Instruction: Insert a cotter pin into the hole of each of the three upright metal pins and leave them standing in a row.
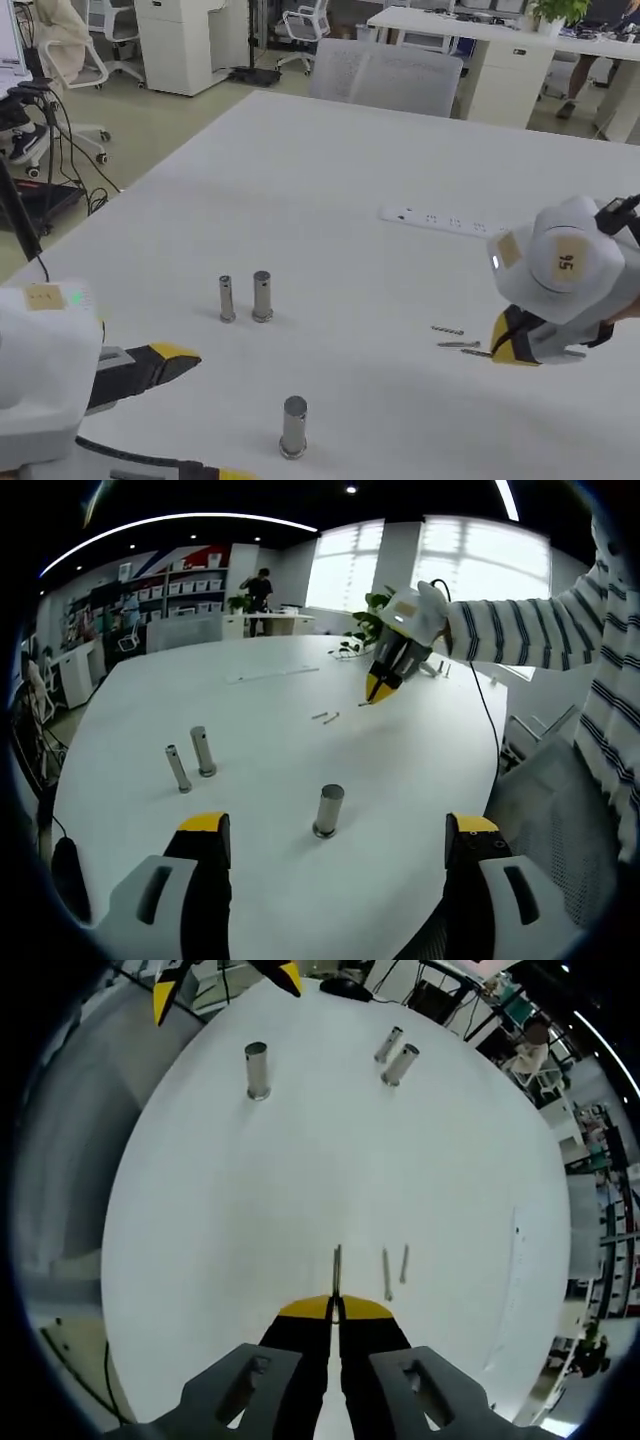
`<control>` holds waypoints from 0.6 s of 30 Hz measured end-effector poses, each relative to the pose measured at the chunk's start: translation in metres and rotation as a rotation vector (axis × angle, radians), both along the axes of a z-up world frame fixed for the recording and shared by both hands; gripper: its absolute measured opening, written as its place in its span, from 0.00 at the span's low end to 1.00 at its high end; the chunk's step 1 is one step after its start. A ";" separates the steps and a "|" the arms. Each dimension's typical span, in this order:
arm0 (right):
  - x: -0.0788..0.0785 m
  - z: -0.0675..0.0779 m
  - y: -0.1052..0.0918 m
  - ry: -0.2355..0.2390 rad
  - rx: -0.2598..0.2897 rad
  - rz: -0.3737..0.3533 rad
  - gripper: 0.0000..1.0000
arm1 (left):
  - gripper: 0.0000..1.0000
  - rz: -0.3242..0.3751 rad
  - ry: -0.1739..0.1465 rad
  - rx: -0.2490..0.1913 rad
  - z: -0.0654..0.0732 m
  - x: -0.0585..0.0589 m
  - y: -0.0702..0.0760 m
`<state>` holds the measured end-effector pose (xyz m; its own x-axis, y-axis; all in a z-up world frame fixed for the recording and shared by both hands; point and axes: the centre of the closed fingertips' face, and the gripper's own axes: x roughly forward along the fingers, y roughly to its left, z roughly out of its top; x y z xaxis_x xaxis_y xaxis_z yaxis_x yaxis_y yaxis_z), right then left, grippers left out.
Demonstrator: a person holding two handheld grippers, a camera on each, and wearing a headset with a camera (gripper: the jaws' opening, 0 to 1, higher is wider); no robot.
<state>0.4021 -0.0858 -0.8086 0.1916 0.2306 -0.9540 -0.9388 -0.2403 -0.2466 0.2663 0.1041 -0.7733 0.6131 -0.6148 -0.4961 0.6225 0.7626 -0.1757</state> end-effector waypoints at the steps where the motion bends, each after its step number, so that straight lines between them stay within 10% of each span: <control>1: -0.001 0.001 0.001 -0.004 0.001 0.007 0.02 | 0.87 -0.006 -0.004 0.000 0.001 0.001 -0.001; 18: -0.015 0.018 0.016 -0.088 0.059 0.013 0.02 | 0.75 -0.061 -0.050 -0.047 0.025 0.035 -0.029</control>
<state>0.3872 -0.0695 -0.7909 0.2701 0.2891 -0.9184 -0.9099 -0.2352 -0.3417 0.3012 0.0752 -0.7485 0.5972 -0.6738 -0.4351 0.6765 0.7146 -0.1781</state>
